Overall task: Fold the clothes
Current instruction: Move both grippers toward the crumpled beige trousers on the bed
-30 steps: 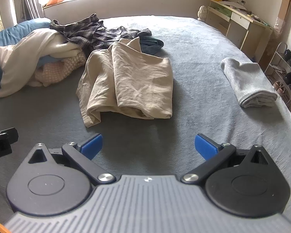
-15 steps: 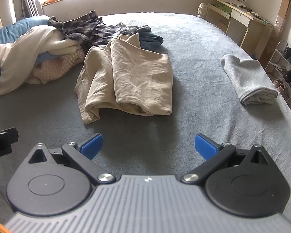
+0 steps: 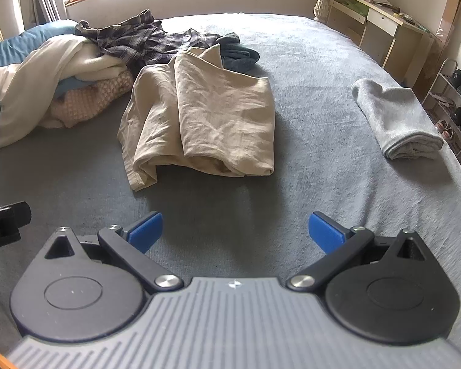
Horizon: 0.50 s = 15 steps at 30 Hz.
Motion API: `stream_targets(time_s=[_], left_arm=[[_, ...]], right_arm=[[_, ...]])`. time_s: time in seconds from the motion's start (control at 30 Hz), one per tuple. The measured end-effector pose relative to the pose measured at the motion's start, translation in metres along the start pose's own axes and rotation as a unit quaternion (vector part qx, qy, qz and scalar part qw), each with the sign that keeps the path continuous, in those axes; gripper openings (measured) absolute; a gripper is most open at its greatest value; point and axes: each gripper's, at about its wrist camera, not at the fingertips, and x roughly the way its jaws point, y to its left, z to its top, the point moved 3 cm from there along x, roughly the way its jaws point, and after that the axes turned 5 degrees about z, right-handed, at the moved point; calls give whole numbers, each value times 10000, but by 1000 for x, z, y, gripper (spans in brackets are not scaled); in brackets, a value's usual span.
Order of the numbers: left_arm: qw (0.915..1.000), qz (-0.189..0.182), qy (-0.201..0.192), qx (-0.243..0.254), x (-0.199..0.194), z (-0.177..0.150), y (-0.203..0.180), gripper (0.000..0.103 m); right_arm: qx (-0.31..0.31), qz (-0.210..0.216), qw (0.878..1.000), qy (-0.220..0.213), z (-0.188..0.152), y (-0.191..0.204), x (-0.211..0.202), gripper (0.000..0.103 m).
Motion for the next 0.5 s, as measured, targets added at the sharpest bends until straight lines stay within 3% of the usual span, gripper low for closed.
stream_targets(time_s=[0.5], left_arm=[[9994, -13, -42, -335, 8, 4, 9, 103]], right_arm=[[-5, 36, 10000, 25, 0, 2, 8, 102]])
